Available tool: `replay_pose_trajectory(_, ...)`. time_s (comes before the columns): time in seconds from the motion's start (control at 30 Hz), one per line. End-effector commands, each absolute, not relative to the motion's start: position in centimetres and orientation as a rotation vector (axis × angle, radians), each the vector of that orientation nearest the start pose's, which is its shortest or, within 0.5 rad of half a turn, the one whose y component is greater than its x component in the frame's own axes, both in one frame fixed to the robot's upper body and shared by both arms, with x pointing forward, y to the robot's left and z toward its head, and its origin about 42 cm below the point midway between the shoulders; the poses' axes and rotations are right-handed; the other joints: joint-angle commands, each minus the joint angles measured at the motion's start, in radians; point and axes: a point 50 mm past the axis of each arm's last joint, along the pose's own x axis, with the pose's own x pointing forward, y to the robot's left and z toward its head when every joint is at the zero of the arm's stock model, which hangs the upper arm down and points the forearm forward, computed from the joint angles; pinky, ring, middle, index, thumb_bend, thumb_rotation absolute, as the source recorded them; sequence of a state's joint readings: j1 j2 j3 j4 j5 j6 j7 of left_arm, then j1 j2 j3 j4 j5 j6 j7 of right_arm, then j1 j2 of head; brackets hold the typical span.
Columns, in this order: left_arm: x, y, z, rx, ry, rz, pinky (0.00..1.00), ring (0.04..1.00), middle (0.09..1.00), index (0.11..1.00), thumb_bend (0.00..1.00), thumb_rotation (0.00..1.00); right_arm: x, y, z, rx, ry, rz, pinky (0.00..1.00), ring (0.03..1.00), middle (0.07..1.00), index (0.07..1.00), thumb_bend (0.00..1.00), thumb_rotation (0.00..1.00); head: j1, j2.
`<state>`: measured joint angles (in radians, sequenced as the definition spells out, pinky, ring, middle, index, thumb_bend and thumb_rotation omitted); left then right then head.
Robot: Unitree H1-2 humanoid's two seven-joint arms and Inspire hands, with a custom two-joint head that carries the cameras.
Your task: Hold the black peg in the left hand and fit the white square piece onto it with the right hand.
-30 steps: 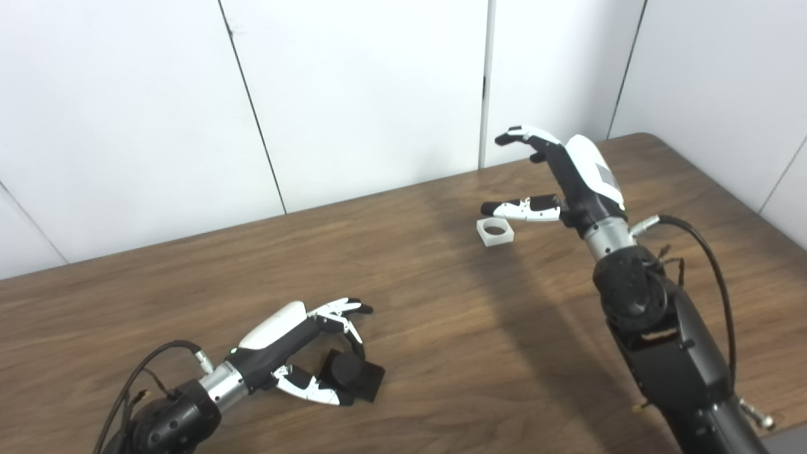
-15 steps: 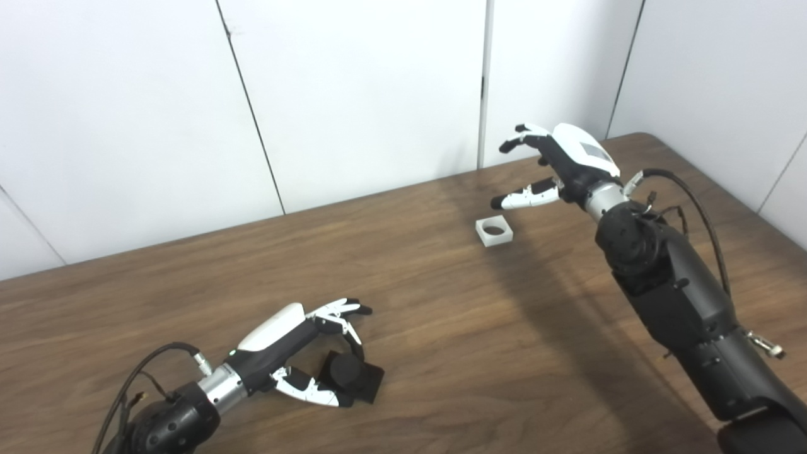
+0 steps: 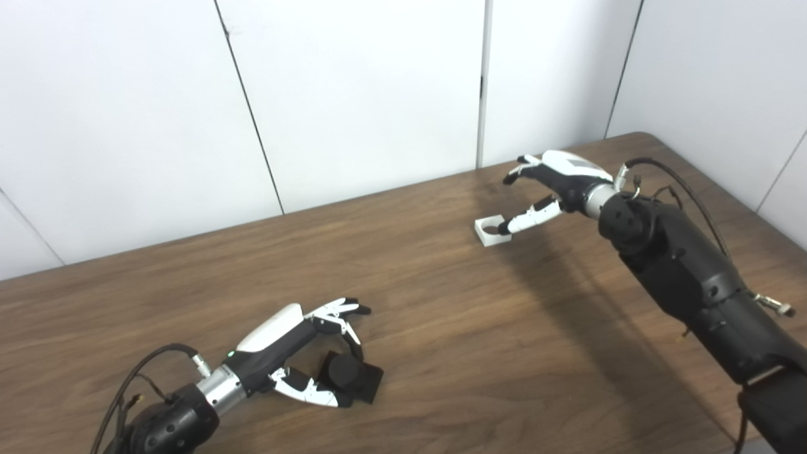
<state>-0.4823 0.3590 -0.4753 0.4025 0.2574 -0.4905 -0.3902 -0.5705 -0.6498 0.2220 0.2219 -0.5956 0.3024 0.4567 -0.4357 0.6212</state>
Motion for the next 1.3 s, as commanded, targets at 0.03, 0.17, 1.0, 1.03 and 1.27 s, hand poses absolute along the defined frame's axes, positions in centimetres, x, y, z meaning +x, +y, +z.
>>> replay_pose_trajectory(0.03, 38.2, 20.4, 11.2, 0.873, -0.238, -1.027, 0.89, 0.973, 0.915, 0.490, 0.52, 0.08, 45.6, -36.5, 28.9, -1.262, 0.207, 0.177, 0.99, 1.000, 1.000, 0.892, 0.99, 0.55, 0.002, 0.003)
replay_pose_trajectory(0.17, 38.0, 20.3, 11.2, 0.866, -0.235, -1.023, 0.91, 0.975, 0.916, 0.490, 0.52, 0.07, 45.8, -36.3, 28.5, -1.262, 0.233, 0.182, 1.00, 1.000, 1.000, 0.895, 1.00, 0.50, 0.007, 0.006)
replay_pose_trajectory(1.0, 37.8, 20.2, 11.0, 0.871, -0.237, -1.019, 0.92, 0.977, 0.916, 0.490, 0.52, 0.07, 46.8, -35.1, 25.1, -1.270, 0.215, 0.186, 1.00, 1.000, 1.000, 0.865, 0.89, 0.36, 0.036, 0.011)
replay_pose_trajectory(1.03, 37.8, 20.1, 11.0, 0.871, -0.236, -1.019, 0.93, 0.978, 0.917, 0.490, 0.52, 0.07, 46.8, -35.0, 25.0, -1.271, 0.213, 0.186, 1.00, 1.000, 1.000, 0.865, 0.89, 0.36, 0.038, 0.012)
replay_pose_trajectory(1.27, 37.6, 20.0, 11.1, 0.876, -0.234, -1.015, 0.94, 0.975, 0.917, 0.490, 0.52, 0.08, 47.2, -34.9, 24.3, -1.273, 0.191, 0.189, 1.00, 0.990, 0.987, 0.855, 0.87, 0.36, 0.051, 0.014)
